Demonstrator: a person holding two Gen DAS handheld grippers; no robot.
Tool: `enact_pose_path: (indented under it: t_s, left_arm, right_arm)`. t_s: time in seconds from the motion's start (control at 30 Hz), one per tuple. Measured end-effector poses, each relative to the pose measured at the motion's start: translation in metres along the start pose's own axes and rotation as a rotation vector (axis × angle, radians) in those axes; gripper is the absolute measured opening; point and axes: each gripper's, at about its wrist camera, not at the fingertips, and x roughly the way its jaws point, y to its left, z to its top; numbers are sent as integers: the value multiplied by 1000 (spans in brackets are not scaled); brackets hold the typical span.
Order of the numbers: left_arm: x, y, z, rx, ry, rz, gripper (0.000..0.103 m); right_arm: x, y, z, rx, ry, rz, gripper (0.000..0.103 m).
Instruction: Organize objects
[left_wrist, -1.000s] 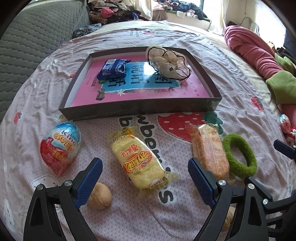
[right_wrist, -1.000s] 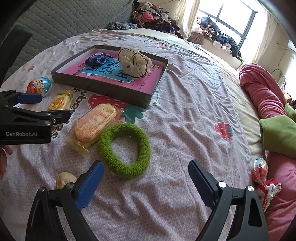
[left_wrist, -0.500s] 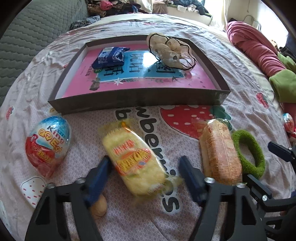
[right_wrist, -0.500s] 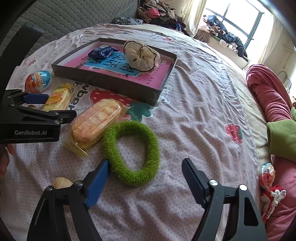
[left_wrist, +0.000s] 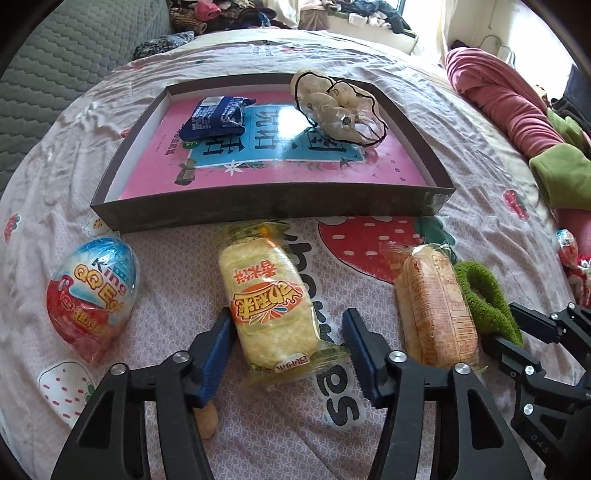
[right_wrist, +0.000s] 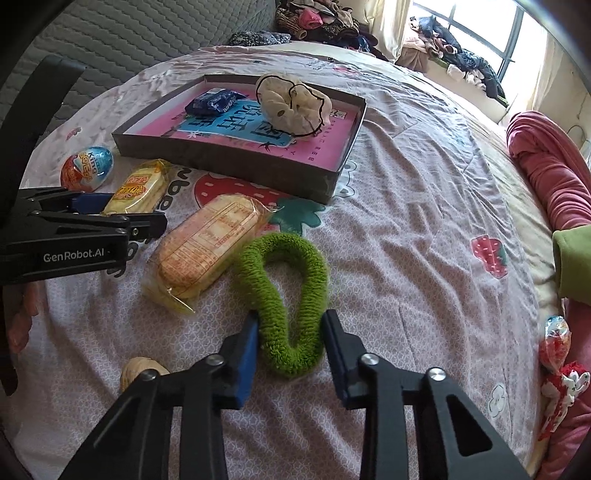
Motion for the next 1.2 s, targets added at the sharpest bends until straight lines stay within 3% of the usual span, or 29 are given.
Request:
enact_pose_path:
  t_s: [0.03,0.07,0.83,1.2]
  left_arm:
    - [0,0,0,3,2,0,45]
    - [0,1,1,4,9,-4,45]
    - [-37,6,6,-5,-28,-9,42]
    - [-61,4,5,8,-44,-5,42]
  right_arm:
    - [-1,0,0,3,0,4,32]
    - [-1,-1,0,7,-1,6,32]
    - [-23,-1,1,25,-27,55,26]
    - [-51,-2,7,35,-87,75,26]
